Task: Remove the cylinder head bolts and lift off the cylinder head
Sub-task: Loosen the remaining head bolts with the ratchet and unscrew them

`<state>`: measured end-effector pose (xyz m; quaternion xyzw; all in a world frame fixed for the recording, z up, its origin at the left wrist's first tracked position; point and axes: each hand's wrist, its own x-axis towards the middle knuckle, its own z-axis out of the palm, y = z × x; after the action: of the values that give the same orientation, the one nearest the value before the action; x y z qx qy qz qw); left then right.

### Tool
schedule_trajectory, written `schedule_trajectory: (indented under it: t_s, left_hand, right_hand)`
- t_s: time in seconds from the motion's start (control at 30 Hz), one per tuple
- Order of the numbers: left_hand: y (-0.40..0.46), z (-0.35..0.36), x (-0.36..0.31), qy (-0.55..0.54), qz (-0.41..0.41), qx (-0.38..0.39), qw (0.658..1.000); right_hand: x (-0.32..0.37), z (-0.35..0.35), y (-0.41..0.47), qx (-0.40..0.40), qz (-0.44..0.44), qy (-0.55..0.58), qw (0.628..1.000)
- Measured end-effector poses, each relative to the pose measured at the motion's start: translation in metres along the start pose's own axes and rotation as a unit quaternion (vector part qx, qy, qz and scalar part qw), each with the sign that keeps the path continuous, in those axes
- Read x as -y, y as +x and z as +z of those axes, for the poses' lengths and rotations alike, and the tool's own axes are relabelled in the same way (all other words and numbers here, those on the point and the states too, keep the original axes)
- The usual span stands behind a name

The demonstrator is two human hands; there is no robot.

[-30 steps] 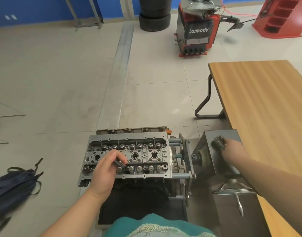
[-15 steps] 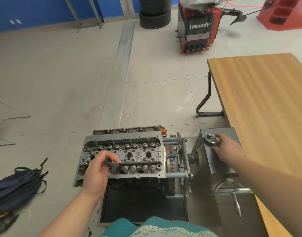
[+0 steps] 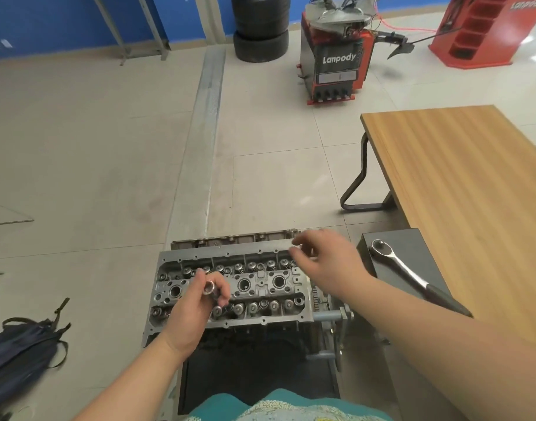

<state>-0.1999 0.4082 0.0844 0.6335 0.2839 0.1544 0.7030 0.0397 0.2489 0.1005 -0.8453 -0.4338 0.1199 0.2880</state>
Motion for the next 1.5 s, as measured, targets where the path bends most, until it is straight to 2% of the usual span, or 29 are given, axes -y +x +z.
schedule_trajectory:
  t_s: [0.07,0.13,0.23,0.37,0.47,0.53,0.6,0.7,0.77,0.87,0.97,1.1,1.17,1.23,1.33,1.4,1.5]
  left_hand:
    - [0.001,-0.007,0.002,0.008,-0.023,0.028,0.999]
    - [0.002,-0.015,0.004,0.026,-0.066,0.036,0.997]
    - [0.003,-0.025,-0.001,0.072,-0.077,0.046,0.993]
    - [0.009,-0.051,-0.002,0.105,-0.073,0.074,0.989]
    - [0.013,-0.072,0.009,0.163,-0.048,0.165,0.972]
    - [0.019,-0.081,0.011,0.236,0.018,0.229,0.944]
    - [0.030,-0.083,0.007,0.291,0.091,0.250,0.919]
    - [0.044,-0.086,0.002,0.329,0.131,0.261,0.898]
    - [0.050,-0.089,0.007,0.328,0.145,0.264,0.895]
    - [0.052,-0.087,0.010,0.249,0.143,0.249,0.925]
    - [0.055,-0.088,0.007,0.236,0.144,0.251,0.928]
    - [0.063,-0.097,0.001,0.286,0.132,0.315,0.895]
    - [0.066,-0.099,0.001,0.302,0.129,0.330,0.885]
    - [0.068,-0.099,0.003,0.299,0.126,0.326,0.888]
    - [0.070,-0.094,0.005,0.272,0.144,0.298,0.904]
    - [0.072,-0.091,0.006,0.275,0.144,0.297,0.903]
    - [0.072,-0.091,0.006,0.303,0.114,0.333,0.885]
  right_hand:
    - [0.064,0.008,-0.003,0.043,-0.079,-0.006,0.996]
    - [0.114,0.019,-0.009,0.069,-0.147,-0.058,0.985]
    - [0.156,0.036,-0.017,0.066,-0.191,-0.154,0.967]
    - [0.177,0.046,-0.024,0.051,-0.150,-0.186,0.970]
    - [0.185,0.051,-0.028,0.070,-0.130,-0.198,0.969]
    - [0.189,0.051,-0.026,0.102,-0.128,-0.226,0.960]
    - [0.191,0.048,-0.025,0.107,-0.133,-0.250,0.953]
    - [0.196,0.045,-0.026,0.112,-0.115,-0.251,0.955]
    - [0.206,0.045,-0.027,0.091,-0.051,-0.223,0.969]
    - [0.215,0.052,-0.017,0.105,0.061,-0.266,0.956]
    - [0.221,0.058,-0.016,0.140,0.034,-0.289,0.946]
    - [0.219,0.052,-0.018,0.179,-0.066,-0.274,0.942]
    - [0.221,0.052,-0.022,0.155,-0.055,-0.240,0.957]
    - [0.223,0.055,-0.022,0.116,0.000,-0.240,0.964]
    - [0.223,0.060,-0.016,0.105,0.109,-0.307,0.940]
    - [0.223,0.061,-0.015,0.129,0.109,-0.327,0.930]
    - [0.223,0.053,-0.019,0.181,0.030,-0.282,0.942]
